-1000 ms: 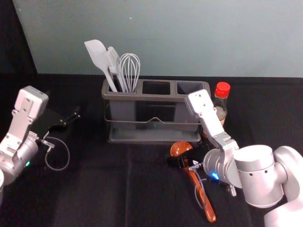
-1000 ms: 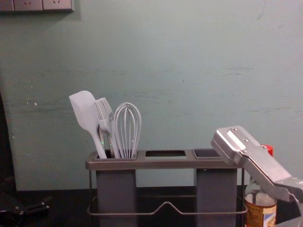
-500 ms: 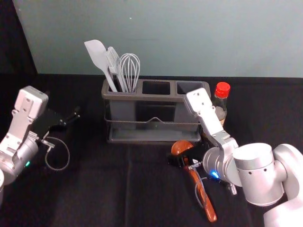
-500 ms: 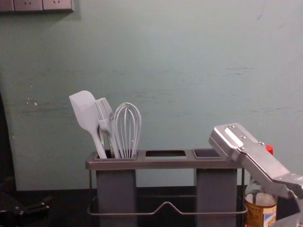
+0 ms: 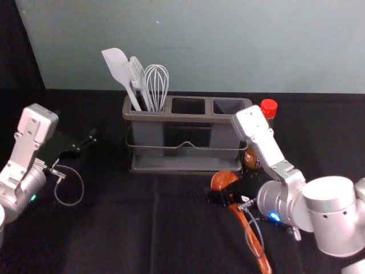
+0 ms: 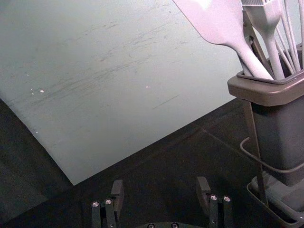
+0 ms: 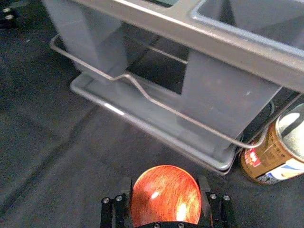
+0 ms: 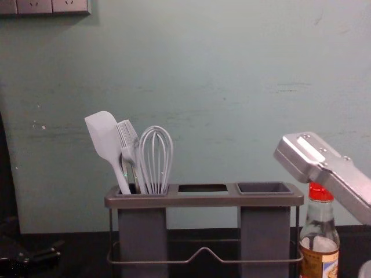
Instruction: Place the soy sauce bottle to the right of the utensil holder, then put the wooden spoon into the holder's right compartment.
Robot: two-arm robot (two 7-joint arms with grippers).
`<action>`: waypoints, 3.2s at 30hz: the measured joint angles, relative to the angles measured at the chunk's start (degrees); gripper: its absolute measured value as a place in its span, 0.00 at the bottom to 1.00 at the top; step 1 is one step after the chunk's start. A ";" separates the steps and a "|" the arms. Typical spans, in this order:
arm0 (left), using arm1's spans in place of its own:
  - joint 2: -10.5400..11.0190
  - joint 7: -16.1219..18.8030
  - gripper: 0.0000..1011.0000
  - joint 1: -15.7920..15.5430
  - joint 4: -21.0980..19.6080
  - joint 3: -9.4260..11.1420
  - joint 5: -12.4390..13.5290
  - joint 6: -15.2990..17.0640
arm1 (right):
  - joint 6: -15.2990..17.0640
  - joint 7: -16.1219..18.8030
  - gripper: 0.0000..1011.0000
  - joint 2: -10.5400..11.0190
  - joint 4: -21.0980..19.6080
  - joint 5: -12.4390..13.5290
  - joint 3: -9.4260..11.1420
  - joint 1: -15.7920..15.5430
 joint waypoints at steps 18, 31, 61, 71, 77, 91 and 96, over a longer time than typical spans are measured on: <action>0.00 0.00 0.99 0.00 0.00 0.00 0.00 0.00 | -5.30 11.13 0.83 13.04 -11.24 2.63 1.31 -7.32; 0.00 0.00 0.99 0.00 0.00 0.00 0.00 0.00 | -23.73 11.10 0.83 15.40 -13.74 8.94 9.08 -15.31; 0.00 0.00 0.99 0.00 0.00 0.00 0.00 0.00 | -72.36 4.13 0.83 10.43 -8.49 13.26 13.05 -22.60; 0.00 0.00 0.99 0.00 0.00 0.00 0.00 0.00 | -72.32 4.19 0.83 10.43 -8.57 13.14 13.06 -22.55; 0.00 0.00 0.99 0.00 0.00 0.00 0.00 0.00 | -73.50 4.24 0.83 10.59 -8.51 14.54 13.29 -22.32; 0.00 0.00 0.99 0.00 0.00 0.01 0.00 0.00 | -76.47 10.71 0.83 11.44 -2.70 24.14 10.26 -8.99; 0.00 0.00 0.99 0.00 0.00 0.00 0.00 0.00 | -76.36 12.63 0.83 11.22 1.20 25.41 8.08 -4.09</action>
